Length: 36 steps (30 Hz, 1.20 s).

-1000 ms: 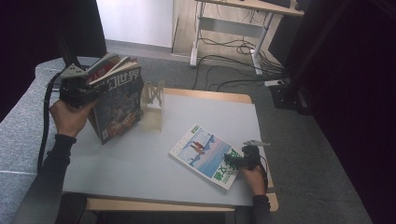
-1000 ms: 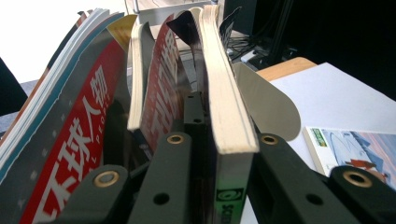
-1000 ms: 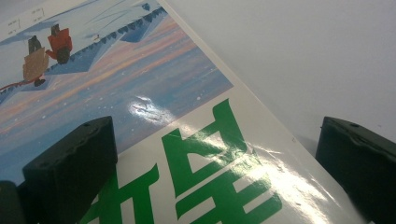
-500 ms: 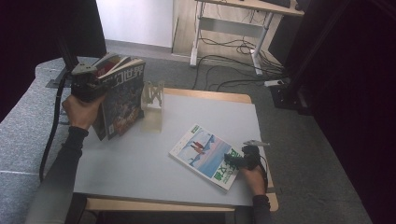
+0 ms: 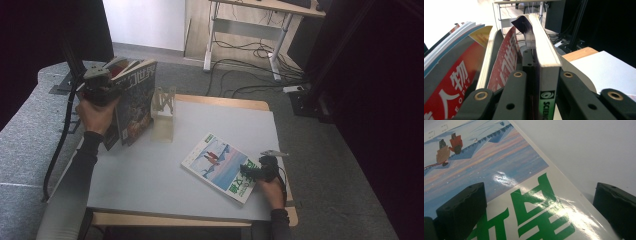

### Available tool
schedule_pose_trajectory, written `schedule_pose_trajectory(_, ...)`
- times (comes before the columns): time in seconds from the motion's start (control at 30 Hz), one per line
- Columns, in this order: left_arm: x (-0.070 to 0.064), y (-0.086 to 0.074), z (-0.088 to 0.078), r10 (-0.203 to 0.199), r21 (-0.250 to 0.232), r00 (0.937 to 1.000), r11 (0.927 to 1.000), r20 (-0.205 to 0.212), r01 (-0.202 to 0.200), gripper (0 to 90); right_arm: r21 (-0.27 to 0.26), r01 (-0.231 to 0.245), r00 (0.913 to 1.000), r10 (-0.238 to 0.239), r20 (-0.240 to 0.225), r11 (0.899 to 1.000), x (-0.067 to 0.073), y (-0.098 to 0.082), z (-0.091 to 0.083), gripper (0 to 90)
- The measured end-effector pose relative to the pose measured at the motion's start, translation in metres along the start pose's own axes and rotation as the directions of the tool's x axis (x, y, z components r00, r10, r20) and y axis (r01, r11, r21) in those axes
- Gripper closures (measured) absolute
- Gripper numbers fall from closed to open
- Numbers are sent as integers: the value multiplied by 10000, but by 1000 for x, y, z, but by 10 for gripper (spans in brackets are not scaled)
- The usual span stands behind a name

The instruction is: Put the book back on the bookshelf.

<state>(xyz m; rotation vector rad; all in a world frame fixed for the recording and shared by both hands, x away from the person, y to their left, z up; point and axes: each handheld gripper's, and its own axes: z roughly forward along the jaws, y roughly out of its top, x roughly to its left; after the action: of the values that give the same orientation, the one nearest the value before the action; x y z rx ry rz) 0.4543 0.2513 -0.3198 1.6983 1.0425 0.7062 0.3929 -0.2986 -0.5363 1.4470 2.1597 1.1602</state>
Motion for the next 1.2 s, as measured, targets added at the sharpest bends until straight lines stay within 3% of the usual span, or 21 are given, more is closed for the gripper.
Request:
schedule_pose_trajectory(0.3, 2, -8, 9, -82, 421, 9999, 9991, 138, 76, 824, -4, 9, 10000, -9, -10, 10000, 0, 0, 0, 0)
schedule_pose_trajectory(0.47, 6, -6, 3, -151, 1103, 9993, 9938, 354, 111, 819, -1, 0, 10000, 0, -1, 10000, 0, 0, 0, 0)
schedule_pose_trajectory(0.6, 9, -5, -4, -5, 1832, 9992, 9831, 395, -67, 813, -4, 4, 10000, -4, -4, 10000, 0, 0, 0, 0)
schedule_pose_trajectory(0.73, 13, -3, -7, 156, 2668, 9988, 9634, 470, -276, 806, -2, 3, 10000, -3, -3, 10000, 0, 0, 0, 0)
schedule_pose_trajectory(0.93, 13, -2, -6, 142, 3103, 9988, 9502, 469, -281, 806, -1, 1, 10000, -1, -1, 10000, 0, 0, 0, 0)
schedule_pose_trajectory(1.0, 11, -1, -6, 208, 3117, 9990, 9496, 400, -322, 817, 0, 0, 10000, 0, 1, 10000, 0, 0, 0, 0)
schedule_pose_trajectory(1.2, 6, 3, 0, 451, 2714, 9983, 9610, 374, -536, 829, 0, -4, 10000, 4, 2, 10000, 0, 0, 0, 0)
